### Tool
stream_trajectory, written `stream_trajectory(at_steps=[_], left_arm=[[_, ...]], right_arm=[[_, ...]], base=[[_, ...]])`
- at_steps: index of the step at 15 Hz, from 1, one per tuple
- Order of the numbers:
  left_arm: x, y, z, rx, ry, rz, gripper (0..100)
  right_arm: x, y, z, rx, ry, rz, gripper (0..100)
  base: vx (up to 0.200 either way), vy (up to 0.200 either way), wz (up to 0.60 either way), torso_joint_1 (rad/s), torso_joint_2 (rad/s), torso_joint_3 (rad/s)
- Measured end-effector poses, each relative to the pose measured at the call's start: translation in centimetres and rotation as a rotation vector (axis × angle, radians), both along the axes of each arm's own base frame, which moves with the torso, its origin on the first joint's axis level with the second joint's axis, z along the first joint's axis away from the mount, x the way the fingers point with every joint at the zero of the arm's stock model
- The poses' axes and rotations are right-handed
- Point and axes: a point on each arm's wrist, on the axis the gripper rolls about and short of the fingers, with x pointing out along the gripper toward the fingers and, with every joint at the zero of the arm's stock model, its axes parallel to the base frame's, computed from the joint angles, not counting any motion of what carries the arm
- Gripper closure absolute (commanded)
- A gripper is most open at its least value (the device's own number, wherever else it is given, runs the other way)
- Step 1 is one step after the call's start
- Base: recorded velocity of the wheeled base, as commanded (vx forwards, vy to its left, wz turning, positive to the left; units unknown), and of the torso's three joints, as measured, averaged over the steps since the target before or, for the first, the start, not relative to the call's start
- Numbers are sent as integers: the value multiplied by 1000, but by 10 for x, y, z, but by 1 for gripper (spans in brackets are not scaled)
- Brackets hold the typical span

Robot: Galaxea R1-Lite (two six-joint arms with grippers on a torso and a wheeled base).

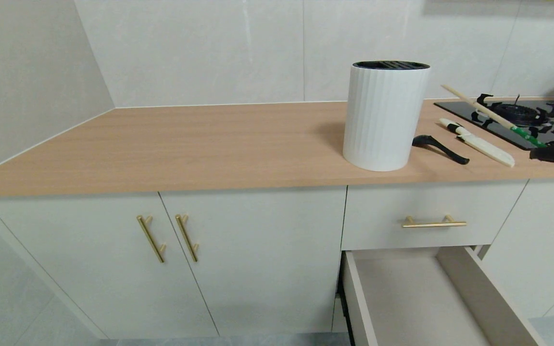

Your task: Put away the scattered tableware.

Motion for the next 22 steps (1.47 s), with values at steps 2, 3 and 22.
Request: stream_trajectory(at_steps=[2, 3, 22], left_arm=[[0, 0, 0, 0, 0, 0, 0], [0, 0, 0, 0, 0, 0, 0], [0, 0, 0, 0, -1, 0, 0]], right_arm=[[-31, 4, -13, -25, -3, 75, 100], [-44, 5, -19, -36, 7, 97, 100], [6, 36, -151, -197, 764, 76, 100]], base=[[0, 0, 0, 0, 0, 0], [0, 0, 0, 0, 0, 0], [0, 0, 0, -3, 11, 8]])
